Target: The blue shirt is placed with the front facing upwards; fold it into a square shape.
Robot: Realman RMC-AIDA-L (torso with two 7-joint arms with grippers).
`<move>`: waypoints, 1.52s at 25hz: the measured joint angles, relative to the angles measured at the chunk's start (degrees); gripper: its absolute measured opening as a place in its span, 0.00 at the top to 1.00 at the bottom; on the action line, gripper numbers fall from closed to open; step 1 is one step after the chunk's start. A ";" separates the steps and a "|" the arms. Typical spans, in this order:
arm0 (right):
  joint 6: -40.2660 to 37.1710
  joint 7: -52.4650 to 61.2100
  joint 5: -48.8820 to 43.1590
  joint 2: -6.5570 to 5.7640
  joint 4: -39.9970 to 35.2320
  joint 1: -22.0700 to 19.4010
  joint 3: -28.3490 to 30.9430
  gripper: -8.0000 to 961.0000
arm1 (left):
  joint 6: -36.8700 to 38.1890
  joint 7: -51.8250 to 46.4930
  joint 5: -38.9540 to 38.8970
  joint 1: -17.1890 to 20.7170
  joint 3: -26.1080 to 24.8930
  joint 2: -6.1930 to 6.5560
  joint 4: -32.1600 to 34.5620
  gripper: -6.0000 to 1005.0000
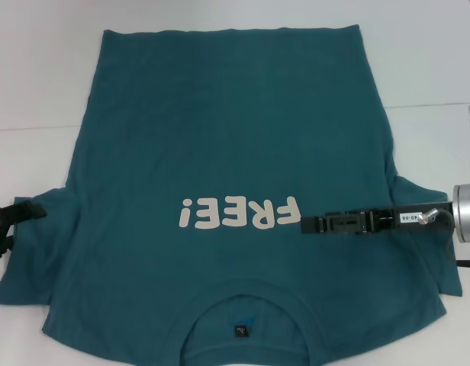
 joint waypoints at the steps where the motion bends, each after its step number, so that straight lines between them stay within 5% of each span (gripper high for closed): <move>1: 0.00 -0.02 0.00 -0.01 0.00 0.00 0.03 0.05 | -0.05 -0.12 0.08 0.00 0.00 0.04 0.08 0.19; 4: 0.00 -0.05 0.00 -0.09 0.00 -0.01 0.13 0.05 | 0.08 -0.30 0.18 -0.14 0.41 0.08 0.48 0.19; 29: 0.00 0.13 0.00 -0.35 0.00 -0.01 0.47 0.05 | 0.67 -1.31 1.55 -0.68 1.13 0.41 0.60 1.00; 38: -0.03 0.07 0.00 -0.42 0.54 -0.10 0.32 0.06 | 3.28 -4.18 3.00 -1.19 0.40 2.42 4.25 0.99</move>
